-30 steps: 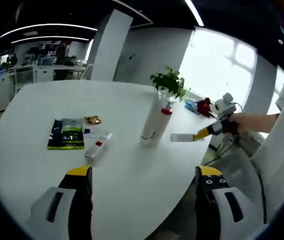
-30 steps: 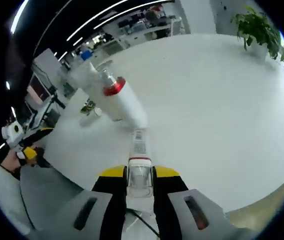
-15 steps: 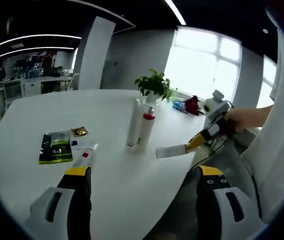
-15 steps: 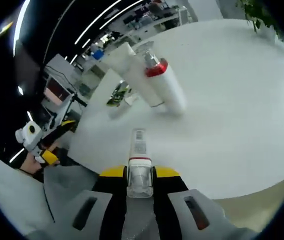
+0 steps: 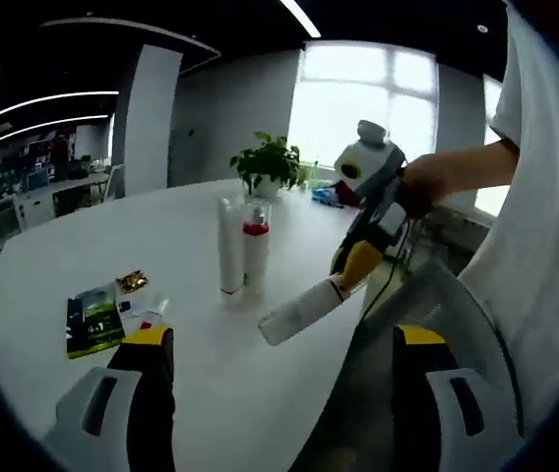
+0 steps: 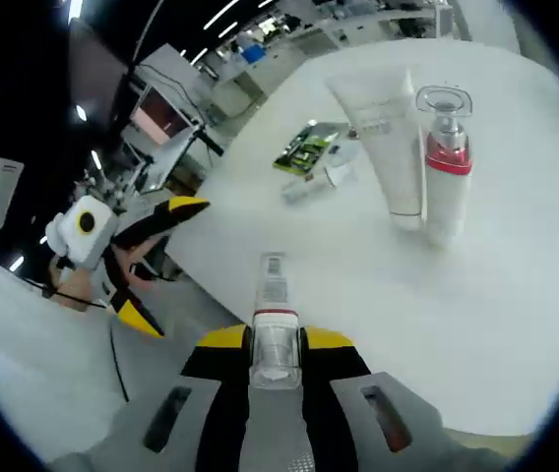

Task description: Arrange the skincare products in the storage area until every visible bottle or jar stands upright without overlapping.

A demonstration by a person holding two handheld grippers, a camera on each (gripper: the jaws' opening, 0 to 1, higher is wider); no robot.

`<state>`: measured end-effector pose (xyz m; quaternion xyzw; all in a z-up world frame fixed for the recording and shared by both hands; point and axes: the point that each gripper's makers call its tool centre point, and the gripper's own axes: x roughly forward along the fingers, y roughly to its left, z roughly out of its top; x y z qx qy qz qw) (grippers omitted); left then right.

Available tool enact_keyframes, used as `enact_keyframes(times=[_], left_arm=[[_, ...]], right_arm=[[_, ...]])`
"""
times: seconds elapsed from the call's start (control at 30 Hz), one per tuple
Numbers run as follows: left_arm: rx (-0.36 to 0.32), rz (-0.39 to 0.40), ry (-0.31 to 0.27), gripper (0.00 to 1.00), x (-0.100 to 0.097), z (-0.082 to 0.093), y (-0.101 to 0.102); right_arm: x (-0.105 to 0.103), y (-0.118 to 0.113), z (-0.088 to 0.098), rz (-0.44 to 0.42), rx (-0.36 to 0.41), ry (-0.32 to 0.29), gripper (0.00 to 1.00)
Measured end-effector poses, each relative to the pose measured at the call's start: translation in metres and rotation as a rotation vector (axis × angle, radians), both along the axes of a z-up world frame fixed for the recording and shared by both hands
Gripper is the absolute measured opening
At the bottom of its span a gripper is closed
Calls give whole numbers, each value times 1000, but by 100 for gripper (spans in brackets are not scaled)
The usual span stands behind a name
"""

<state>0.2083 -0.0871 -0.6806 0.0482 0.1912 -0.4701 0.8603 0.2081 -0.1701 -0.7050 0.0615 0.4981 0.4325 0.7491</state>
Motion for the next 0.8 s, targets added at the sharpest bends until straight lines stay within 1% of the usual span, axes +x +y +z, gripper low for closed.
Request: enact_keyframes(times=[0.07, 0.13, 0.17, 0.23, 0.33, 0.43, 0.57, 0.63, 0.67, 0.77, 0.8], left_arm=[[20, -13, -15, 81, 1, -2, -3], [46, -24, -33, 80, 2, -5, -6], [62, -32, -38, 79, 2, -7, -7], [91, -60, -51, 78, 1, -10, -13], [120, -89, -74, 75, -1, -11, -20], [156, -95, -102, 73, 0, -13, -25], [155, -93, -117, 70, 1, -15, -31], [156, -86, -134, 66, 2, -14, -33], [167, -81, -158, 65, 4, -12, -34], [198, -97, -195, 60, 4, -12, -36], [224, -98, -216, 59, 6, -12, -35]], right_arm=[[-1, 6, 2, 59, -4, 1, 19], [2, 10, 5, 103, -16, 1, 19], [1, 11, 6, 111, -17, 4, 19], [-1, 14, 13, 153, -15, 16, 19], [2, 16, 17, 181, -20, 23, 19], [2, 20, 20, 212, -24, 22, 19], [0, 24, 23, 236, -14, 36, 19], [1, 25, 23, 244, -15, 43, 19], [0, 26, 23, 247, -15, 44, 19], [-2, 32, 27, 251, 11, 67, 19], [-2, 34, 28, 253, 15, 70, 19]])
